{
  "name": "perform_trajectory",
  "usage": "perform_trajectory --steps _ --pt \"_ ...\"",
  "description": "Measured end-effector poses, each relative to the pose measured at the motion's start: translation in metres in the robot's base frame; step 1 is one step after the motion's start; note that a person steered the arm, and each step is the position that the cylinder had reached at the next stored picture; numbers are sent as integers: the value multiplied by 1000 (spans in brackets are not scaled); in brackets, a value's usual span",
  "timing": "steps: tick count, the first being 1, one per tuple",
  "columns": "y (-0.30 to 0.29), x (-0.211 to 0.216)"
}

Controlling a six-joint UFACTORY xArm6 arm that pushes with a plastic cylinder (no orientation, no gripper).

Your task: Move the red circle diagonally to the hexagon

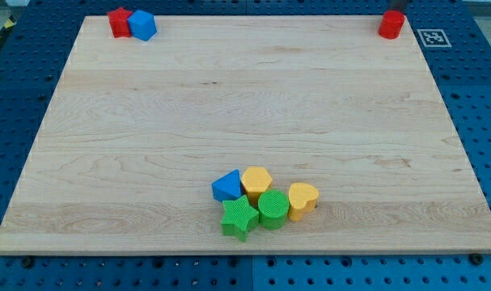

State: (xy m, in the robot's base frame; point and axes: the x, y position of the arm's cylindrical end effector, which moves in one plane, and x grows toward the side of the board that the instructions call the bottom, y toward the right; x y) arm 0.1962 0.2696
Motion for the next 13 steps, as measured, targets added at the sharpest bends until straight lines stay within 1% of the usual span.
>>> perform_trajectory --steps 1,2,3,4,8,9,11,12,13 --pt "-9 7" --pt "6 8" --pt "2 25" --pt "-16 33" --pt "-28 36" --pt "-54 50" --pt "-80 64" --pt "-80 64" --pt "-93 64"
